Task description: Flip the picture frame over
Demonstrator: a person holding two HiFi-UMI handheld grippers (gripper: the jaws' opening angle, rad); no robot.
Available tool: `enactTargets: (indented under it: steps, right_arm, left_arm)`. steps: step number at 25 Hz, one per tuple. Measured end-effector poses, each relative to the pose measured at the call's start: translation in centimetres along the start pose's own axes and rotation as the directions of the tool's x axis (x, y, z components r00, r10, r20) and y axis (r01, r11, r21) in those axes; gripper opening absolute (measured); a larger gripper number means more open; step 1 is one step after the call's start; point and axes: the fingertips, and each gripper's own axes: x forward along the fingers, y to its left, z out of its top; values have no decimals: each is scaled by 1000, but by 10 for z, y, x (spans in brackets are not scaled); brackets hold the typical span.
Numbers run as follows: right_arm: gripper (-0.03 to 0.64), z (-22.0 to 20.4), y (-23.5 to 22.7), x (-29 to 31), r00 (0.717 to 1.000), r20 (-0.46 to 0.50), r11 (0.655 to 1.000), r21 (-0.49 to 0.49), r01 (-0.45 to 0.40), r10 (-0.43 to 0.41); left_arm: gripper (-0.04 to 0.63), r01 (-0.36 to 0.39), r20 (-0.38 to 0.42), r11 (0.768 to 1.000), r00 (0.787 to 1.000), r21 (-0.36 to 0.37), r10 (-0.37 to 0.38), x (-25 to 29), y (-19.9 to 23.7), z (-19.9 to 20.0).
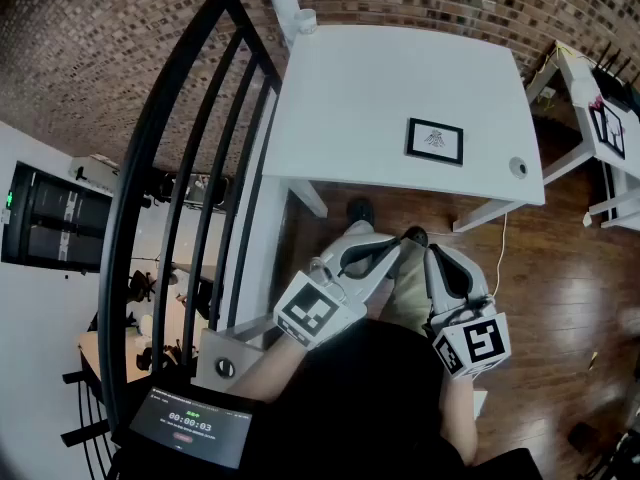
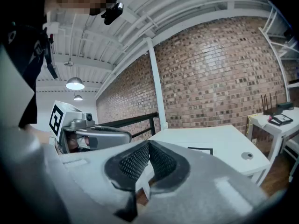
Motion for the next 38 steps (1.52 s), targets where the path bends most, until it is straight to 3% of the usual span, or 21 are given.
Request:
enactTargets:
  steps: [6, 21, 34, 38]
  right_arm:
    - [-8, -8, -12, 2, 1000, -30, 1000, 13, 3, -3]
    - [-8, -30, -95, 56, 994, -91, 997, 27, 69, -66]
    - [-8, -55, -171, 90, 978, -135, 984, 60, 167, -158]
    - [-8, -65, -203, 103, 968, -150, 975, 66, 211, -199]
  left_arm:
    - [15, -15, -20, 1000, 1000, -14, 15, 8, 8, -6]
    - [15, -31, -93, 999, 995, -42, 27, 74, 77, -32]
    - [15, -53, -161, 995, 986, -88, 38, 133, 127, -65]
    - [15, -95, -216, 990, 974, -100, 71, 153, 150, -81]
